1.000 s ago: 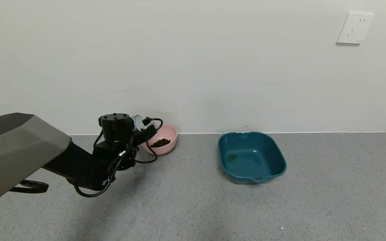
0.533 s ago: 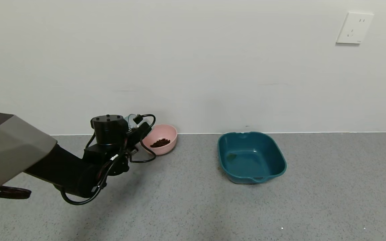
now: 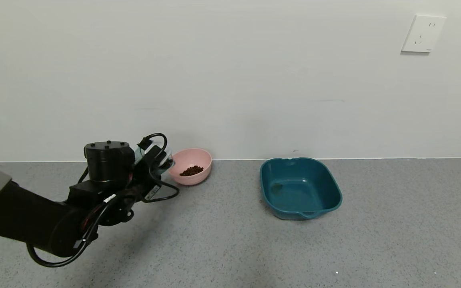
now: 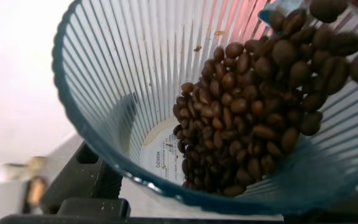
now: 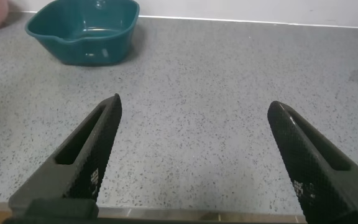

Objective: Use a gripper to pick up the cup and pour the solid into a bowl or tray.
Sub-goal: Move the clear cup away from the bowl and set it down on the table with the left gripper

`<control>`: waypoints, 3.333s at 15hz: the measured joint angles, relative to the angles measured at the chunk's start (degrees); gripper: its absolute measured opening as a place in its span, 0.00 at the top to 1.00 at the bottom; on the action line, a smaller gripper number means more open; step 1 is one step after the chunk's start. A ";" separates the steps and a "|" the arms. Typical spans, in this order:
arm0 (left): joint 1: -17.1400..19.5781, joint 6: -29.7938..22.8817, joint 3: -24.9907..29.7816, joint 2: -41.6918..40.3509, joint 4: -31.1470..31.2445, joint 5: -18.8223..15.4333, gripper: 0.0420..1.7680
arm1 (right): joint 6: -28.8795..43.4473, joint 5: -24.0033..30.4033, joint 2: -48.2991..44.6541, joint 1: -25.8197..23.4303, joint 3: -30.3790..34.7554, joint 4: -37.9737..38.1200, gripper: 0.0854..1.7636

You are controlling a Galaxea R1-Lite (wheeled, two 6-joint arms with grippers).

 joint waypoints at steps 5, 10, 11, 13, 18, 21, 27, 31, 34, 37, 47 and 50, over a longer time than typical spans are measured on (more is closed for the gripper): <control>-0.27 -16.98 1.95 -6.99 6.19 -13.39 0.26 | 0.00 0.00 0.00 0.06 0.00 0.02 0.03; -0.60 -28.34 3.47 -10.46 5.73 -26.81 0.26 | 0.00 -0.02 0.00 0.06 0.00 0.00 0.03; -0.46 -30.40 3.85 -11.08 5.62 -29.23 0.26 | 0.00 -0.02 0.00 0.06 0.00 0.00 0.03; -0.35 -32.74 4.94 -11.86 5.34 -33.80 0.26 | 0.00 0.00 0.00 0.04 0.00 0.02 0.03; -3.85 -38.08 8.73 -10.42 -2.27 -35.54 0.26 | 0.00 0.00 0.00 0.00 0.00 0.02 0.03; -8.40 -38.96 10.80 -6.84 -10.47 -26.67 0.26 | -0.02 0.00 0.00 0.00 0.00 0.02 0.03; -17.38 -41.47 10.11 2.00 -18.53 -12.31 0.26 | 0.00 0.00 0.00 0.06 0.00 0.02 0.03; -21.42 -44.13 7.85 7.39 -20.30 -5.07 0.26 | 0.00 0.00 0.00 0.09 0.00 0.05 0.03; -23.24 -44.37 6.28 10.87 -20.74 -1.56 0.26 | -0.02 0.00 0.00 0.09 0.00 0.09 0.03; -23.84 -44.37 5.60 14.82 -25.97 -0.33 0.26 | 0.00 0.00 0.00 0.09 0.00 0.11 0.03; -24.48 -47.32 4.16 22.19 -27.90 0.20 0.26 | -0.02 0.00 0.00 0.09 0.00 0.11 0.03; -24.48 -47.29 3.99 22.81 -27.88 0.11 0.26 | 0.00 0.00 0.00 0.09 0.00 -0.06 0.03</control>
